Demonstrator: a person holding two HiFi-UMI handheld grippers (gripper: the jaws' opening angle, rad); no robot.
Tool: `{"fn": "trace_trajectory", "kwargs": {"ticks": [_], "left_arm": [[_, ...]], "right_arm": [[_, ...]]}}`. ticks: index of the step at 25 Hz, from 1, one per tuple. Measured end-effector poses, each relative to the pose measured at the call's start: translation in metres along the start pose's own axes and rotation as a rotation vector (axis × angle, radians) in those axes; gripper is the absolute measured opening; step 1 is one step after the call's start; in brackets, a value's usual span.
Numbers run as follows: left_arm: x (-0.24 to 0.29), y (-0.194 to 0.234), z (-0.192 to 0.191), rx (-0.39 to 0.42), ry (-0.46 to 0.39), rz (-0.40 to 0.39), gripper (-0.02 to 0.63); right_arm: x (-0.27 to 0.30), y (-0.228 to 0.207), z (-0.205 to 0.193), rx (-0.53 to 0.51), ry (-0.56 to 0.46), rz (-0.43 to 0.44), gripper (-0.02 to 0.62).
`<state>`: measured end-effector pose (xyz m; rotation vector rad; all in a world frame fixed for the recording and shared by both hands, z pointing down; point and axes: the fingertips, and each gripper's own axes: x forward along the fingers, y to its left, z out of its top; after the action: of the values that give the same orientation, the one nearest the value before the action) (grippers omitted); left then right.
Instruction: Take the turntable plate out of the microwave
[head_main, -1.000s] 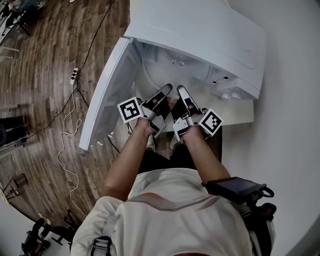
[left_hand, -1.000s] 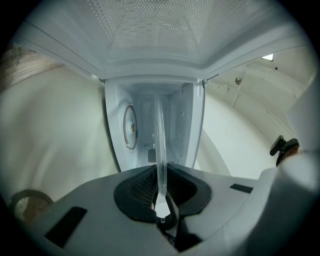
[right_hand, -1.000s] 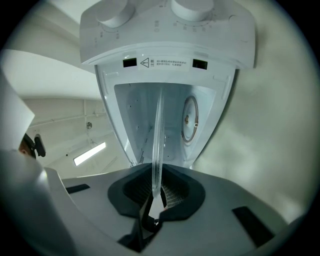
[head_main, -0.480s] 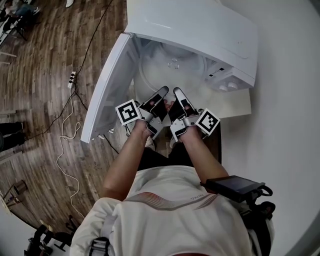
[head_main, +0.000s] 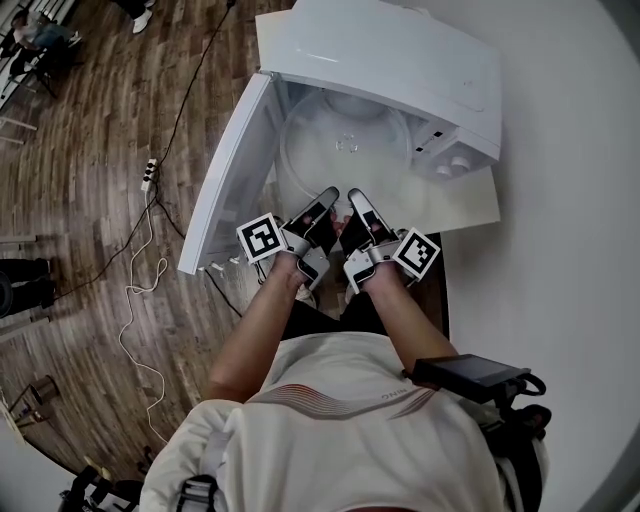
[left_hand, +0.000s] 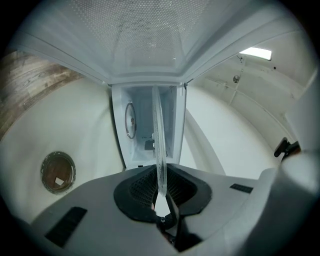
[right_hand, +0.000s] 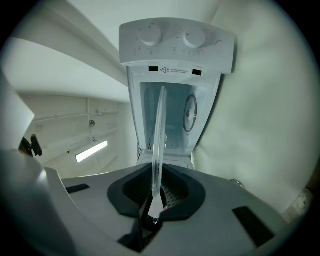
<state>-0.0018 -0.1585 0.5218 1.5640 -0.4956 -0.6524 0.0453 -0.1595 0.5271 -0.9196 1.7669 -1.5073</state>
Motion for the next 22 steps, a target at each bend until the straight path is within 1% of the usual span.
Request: {"fn": "trace_trajectory", "kwargs": {"ticks": [3,9,15,18,22], "left_arm": [[0.0,0.005,-0.005,-0.005,0.016,0.009,0.051],[-0.007,0.004,-0.012,0.005,0.054,0.019,0.051],[-0.007,-0.011,-0.011,0.019,0.078,0.011,0.052],[-0.007,-0.019,-0.013,0.034,0.072,0.0,0.052],[-0.009,-0.027,-0.018,0.02,0.047,0.015,0.052]], "right_arm": [[-0.009,-0.006,0.0,0.005,-0.01,-0.003,0.037],[-0.018,-0.005,-0.007,0.004,-0.046,-0.006,0.038],[-0.017,0.008,-0.008,0.009,-0.067,0.001,0.038],[-0.021,0.017,-0.008,0.02,-0.057,-0.003,0.038],[-0.025,0.026,-0.004,-0.021,-0.03,-0.002,0.038]]}}
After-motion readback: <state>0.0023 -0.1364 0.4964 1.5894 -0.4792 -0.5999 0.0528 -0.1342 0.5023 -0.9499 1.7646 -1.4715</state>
